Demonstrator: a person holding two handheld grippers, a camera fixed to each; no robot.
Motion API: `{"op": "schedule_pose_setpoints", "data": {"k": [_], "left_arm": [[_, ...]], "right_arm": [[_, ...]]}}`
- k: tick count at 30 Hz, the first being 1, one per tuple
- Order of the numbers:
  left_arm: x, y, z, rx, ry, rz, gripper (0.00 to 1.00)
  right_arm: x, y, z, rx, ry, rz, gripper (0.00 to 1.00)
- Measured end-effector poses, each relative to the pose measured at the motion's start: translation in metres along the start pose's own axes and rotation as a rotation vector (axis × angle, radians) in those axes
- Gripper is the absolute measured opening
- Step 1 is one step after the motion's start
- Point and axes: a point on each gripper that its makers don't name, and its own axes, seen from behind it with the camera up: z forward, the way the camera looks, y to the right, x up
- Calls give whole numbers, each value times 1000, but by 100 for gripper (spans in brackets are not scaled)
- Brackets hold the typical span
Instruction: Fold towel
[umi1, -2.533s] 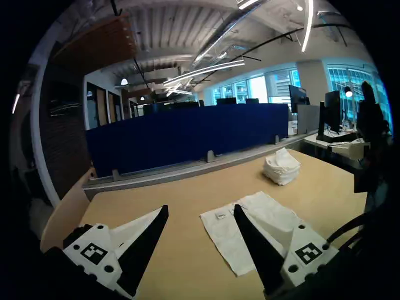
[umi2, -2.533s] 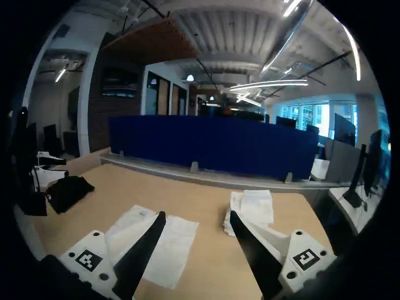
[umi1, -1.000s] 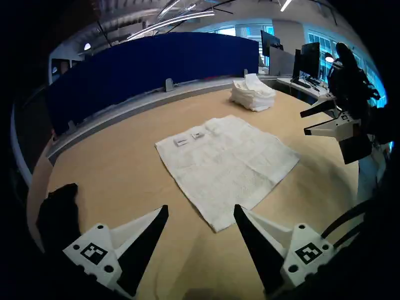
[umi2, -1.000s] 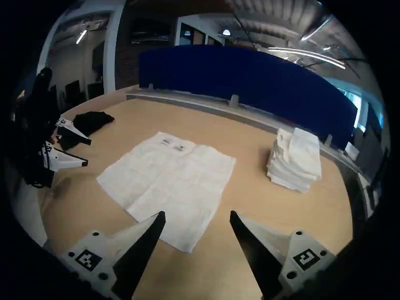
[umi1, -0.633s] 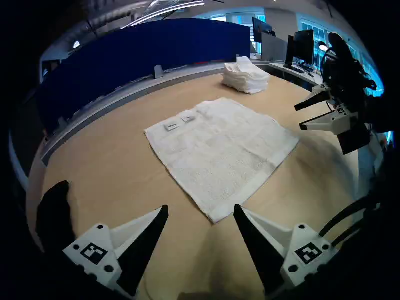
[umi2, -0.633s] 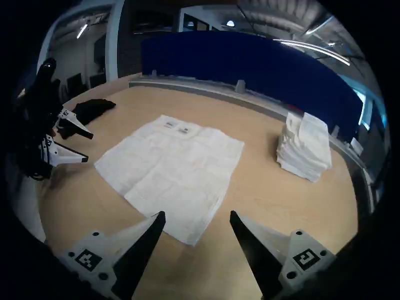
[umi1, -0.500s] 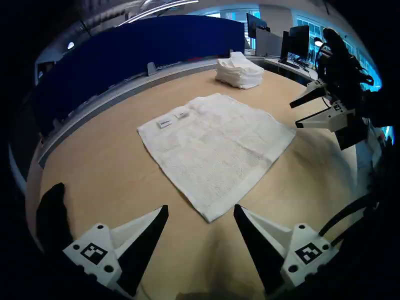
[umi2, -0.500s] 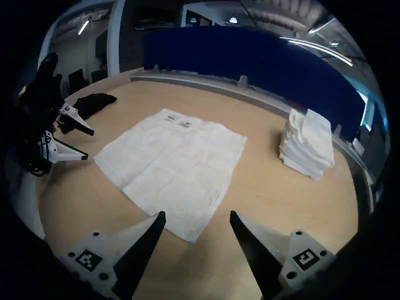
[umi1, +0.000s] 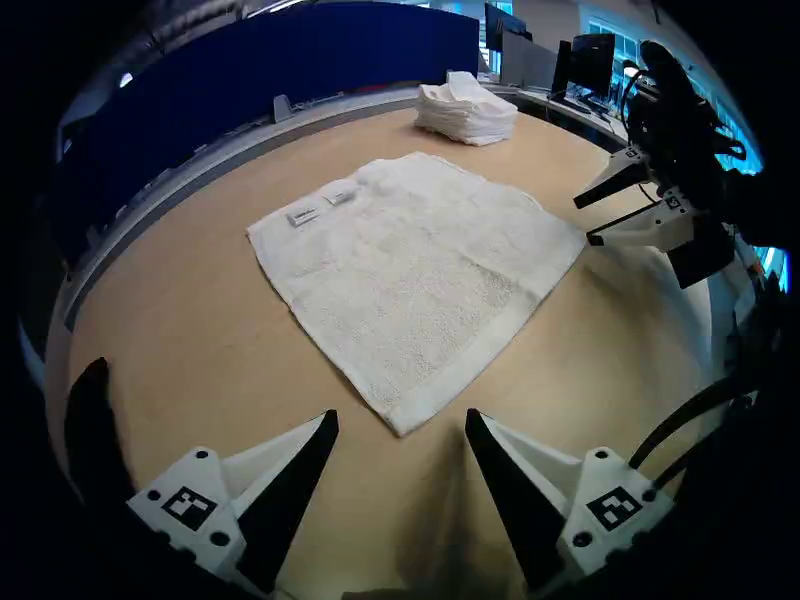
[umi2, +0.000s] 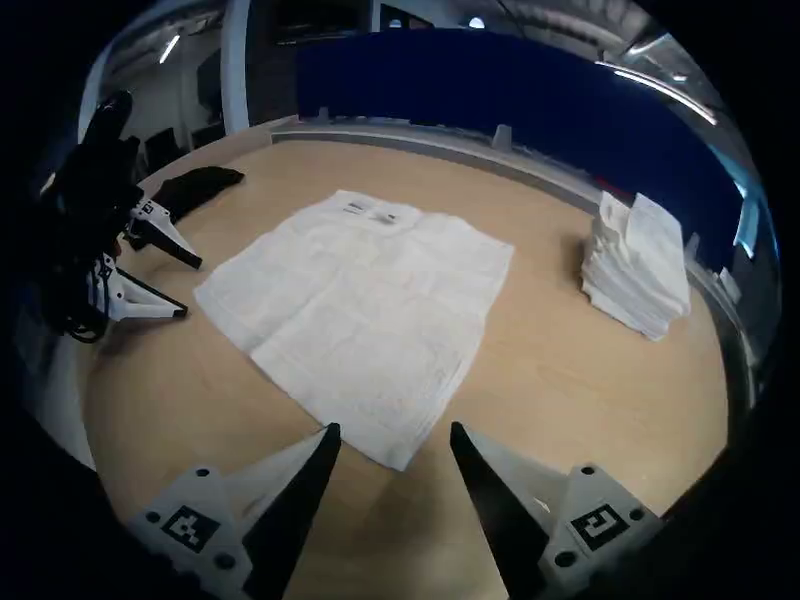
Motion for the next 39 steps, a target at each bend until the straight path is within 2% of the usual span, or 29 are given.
{"op": "schedule_pose_setpoints", "data": {"k": [12, 18, 22, 24, 29, 34, 39], "left_arm": [[-5, 1, 1, 0, -36, 8, 76], [-6, 5, 0, -11, -45, 1, 65], [-5, 8, 0, -16, -50, 9, 57], [-6, 8, 0, -16, -52, 14, 56], [-7, 9, 1, -14, -54, 16, 54], [-7, 11, 1, -18, -57, 7, 49], [-7, 15, 2, -24, -57, 16, 39]], "right_arm": [[-10, -3, 1, 20, -25, 20, 71], [-16, -5, -1, 24, -37, 17, 57], [-20, -6, -2, 25, -47, 14, 56], [-22, -6, -2, 27, -49, 14, 55], [-25, -7, -2, 25, -52, 15, 40], [-28, -8, -1, 25, -60, 17, 35], [-29, -6, -1, 16, -64, 15, 24]]}}
